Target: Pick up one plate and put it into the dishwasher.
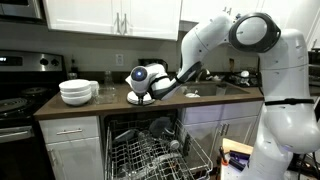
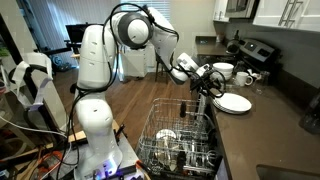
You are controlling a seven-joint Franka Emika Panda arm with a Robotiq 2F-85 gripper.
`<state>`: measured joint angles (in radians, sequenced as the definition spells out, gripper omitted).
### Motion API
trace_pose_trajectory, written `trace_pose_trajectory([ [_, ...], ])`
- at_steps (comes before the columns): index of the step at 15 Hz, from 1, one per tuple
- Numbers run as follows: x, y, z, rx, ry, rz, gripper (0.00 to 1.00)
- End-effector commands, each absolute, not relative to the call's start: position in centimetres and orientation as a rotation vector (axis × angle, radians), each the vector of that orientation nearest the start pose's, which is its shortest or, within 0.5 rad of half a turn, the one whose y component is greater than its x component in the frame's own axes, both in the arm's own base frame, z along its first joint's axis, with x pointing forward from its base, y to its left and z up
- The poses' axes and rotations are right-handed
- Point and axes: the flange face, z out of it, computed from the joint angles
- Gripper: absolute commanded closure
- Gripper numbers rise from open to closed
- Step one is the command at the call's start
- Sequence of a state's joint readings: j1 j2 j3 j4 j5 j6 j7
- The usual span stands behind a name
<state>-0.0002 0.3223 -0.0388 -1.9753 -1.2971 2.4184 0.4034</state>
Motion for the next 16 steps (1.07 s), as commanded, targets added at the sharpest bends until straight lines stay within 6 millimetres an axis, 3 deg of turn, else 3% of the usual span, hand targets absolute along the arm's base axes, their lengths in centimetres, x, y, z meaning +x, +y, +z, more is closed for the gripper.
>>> trace_pose_trajectory([
  [1, 62.5, -3.35, 32.14, 2.197, 0.634, 0.307, 0.3],
  [2, 62.48, -3.5, 32.02, 2.198, 0.633, 0.306, 0.43],
  [4, 62.41, -3.53, 31.82, 2.202, 0.634, 0.303, 0.52],
  [5, 62.39, -3.5, 31.69, 2.205, 0.636, 0.303, 0.67],
  [7, 62.38, -3.5, 31.48, 2.211, 0.637, 0.302, 0.66],
  [11, 62.42, -3.63, 31.29, 2.214, 0.637, 0.299, 0.41],
  [13, 62.54, -3.96, 31.4, 2.213, 0.63, 0.299, 0.38],
  [14, 62.6, -4.14, 31.46, 2.213, 0.628, 0.299, 0.38],
  [16, 62.58, -4.14, 31.29, 2.217, 0.628, 0.301, 0.59],
])
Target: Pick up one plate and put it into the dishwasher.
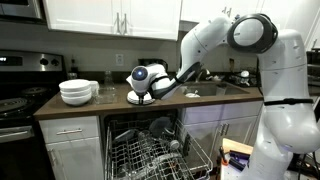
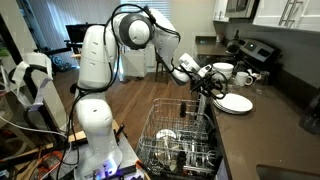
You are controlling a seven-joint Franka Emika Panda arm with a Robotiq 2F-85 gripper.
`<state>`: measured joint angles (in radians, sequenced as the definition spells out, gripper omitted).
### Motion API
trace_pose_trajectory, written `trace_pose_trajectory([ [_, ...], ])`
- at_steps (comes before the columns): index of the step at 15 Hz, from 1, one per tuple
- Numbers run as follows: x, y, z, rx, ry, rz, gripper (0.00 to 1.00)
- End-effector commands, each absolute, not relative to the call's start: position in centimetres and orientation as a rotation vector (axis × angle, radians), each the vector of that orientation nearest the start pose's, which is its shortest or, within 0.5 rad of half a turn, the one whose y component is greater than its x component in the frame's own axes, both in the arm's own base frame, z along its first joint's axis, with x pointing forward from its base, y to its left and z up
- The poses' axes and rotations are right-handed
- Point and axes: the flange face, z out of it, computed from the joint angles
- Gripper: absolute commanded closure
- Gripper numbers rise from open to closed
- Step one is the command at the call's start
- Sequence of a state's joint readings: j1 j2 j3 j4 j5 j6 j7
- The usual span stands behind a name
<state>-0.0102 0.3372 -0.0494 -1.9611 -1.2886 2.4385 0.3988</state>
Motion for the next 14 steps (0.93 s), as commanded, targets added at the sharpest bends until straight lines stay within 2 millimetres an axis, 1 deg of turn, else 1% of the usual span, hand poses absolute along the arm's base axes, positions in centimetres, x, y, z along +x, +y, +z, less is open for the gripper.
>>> trace_pose_trajectory([
  [1, 62.56, -4.14, 31.25, 2.217, 0.629, 0.3, 0.65],
  [3, 62.49, -4.13, 30.91, 2.22, 0.634, 0.295, 0.8],
  [6, 62.46, -4.1, 30.62, 2.224, 0.641, 0.292, 0.84],
  [7, 62.45, -4.09, 30.51, 2.226, 0.643, 0.291, 0.93],
  [8, 62.45, -4.1, 30.42, 2.227, 0.645, 0.29, 0.95],
  [9, 62.45, -4.1, 30.42, 2.227, 0.646, 0.29, 0.93],
  [10, 62.44, -4.06, 30.44, 2.228, 0.647, 0.292, 0.99],
  [11, 62.4, -3.95, 30.56, 2.226, 0.651, 0.293, 0.97],
  [14, 62.23, -3.22, 31.12, 2.203, 0.661, 0.299, 0.96],
])
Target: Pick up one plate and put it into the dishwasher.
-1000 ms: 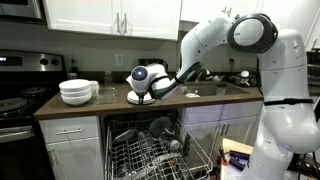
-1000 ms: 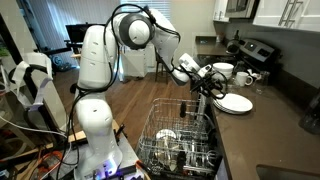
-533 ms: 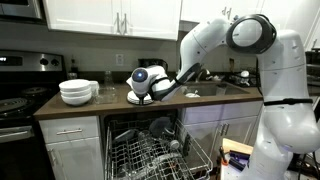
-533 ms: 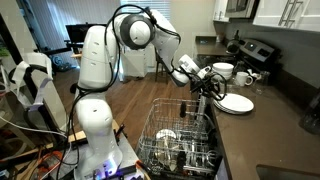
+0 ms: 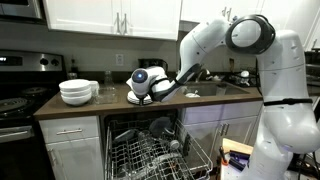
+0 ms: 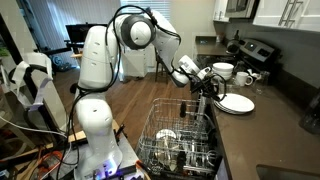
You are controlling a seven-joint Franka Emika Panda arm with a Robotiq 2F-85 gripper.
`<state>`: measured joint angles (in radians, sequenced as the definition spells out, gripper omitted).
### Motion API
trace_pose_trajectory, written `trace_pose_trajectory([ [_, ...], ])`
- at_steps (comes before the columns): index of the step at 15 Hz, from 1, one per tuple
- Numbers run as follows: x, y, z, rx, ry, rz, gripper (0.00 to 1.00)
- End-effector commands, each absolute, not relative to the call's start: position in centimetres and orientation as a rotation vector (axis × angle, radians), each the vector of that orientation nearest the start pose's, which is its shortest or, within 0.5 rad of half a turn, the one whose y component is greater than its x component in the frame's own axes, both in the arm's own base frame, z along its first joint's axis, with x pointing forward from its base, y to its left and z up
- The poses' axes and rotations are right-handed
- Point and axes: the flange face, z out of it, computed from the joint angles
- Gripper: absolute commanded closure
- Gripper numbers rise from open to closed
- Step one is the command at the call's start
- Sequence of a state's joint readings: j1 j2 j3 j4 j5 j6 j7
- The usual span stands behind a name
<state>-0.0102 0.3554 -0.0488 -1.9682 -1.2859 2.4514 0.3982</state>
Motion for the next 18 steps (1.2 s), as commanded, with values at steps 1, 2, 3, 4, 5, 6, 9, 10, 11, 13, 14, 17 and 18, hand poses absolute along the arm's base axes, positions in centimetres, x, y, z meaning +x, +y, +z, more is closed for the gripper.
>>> trace_pose_trajectory([
  [1, 62.1, -2.8, 31.5, 2.193, 0.67, 0.301, 0.96],
  [2, 62.0, -2.4, 31.8, 2.191, 0.675, 0.302, 0.96],
  [3, 61.9, -1.9, 32.1, 2.199, 0.685, 0.309, 0.96],
  [4, 61.8, -1.3, 32.5, 2.201, 0.693, 0.314, 0.96],
  [5, 61.7, -0.8, 32.8, 2.207, 0.704, 0.318, 0.96],
  [6, 61.6, -0.3, 33.1, 2.214, 0.716, 0.322, 0.96],
  [9, 61.4, 1.0, 33.8, 2.242, 0.727, 0.326, 0.96],
  [10, 61.4, 1.3, 33.8, 2.245, 0.727, 0.325, 0.96],
  [11, 61.4, 1.4, 33.8, 2.25, 0.73, 0.325, 0.96],
  [13, 61.5, 1.0, 33.5, 2.258, 0.713, 0.313, 0.95],
  [14, 61.6, 0.6, 33.4, 2.259, 0.703, 0.305, 0.88],
  [17, 61.5, -0.4, 33.0, 2.258, 0.681, 0.285, 0.6],
  [18, 61.4, -0.7, 32.9, 2.262, 0.675, 0.277, 0.53],
])
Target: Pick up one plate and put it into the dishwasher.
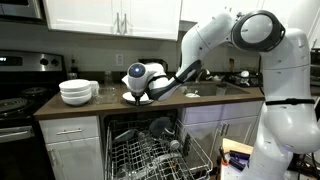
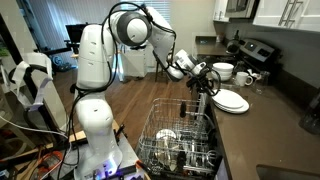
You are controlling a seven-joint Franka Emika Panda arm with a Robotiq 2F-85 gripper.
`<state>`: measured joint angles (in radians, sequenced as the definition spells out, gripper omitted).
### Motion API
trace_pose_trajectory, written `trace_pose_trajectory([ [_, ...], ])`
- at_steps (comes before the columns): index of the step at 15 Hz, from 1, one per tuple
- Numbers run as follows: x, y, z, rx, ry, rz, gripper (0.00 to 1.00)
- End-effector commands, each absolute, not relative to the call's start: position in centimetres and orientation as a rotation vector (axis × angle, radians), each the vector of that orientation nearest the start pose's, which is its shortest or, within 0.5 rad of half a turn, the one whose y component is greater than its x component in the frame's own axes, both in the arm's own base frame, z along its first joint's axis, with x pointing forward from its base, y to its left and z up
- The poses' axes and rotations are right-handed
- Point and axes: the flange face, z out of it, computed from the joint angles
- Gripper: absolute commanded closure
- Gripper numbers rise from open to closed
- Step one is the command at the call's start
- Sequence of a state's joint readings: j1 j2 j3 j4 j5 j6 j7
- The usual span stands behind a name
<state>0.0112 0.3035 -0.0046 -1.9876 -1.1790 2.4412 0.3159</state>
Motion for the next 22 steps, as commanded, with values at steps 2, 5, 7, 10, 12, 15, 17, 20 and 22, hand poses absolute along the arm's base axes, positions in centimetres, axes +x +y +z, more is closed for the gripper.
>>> trace_pose_trajectory([
  [2, 61.3, -1.4, 32.6, 2.263, 0.663, 0.267, 0.48],
  [5, 61.2, -2.2, 32.4, 2.266, 0.652, 0.259, 0.74],
  [7, 61.2, -2.2, 32.5, 2.26, 0.653, 0.259, 0.82],
  [10, 61.0, -1.9, 32.7, 2.255, 0.668, 0.265, 0.96],
  [12, 60.9, -1.7, 33.0, 2.252, 0.676, 0.273, 0.97],
  [15, 60.7, -1.5, 34.1, 2.242, 0.681, 0.292, 0.95],
  [17, 60.5, -1.2, 35.0, 2.23, 0.69, 0.322, 0.96],
  [20, 60.0, -0.6, 36.7, 2.218, 0.704, 0.359, 0.97],
  [22, 59.5, -0.2, 37.7, 2.212, 0.712, 0.364, 0.96],
])
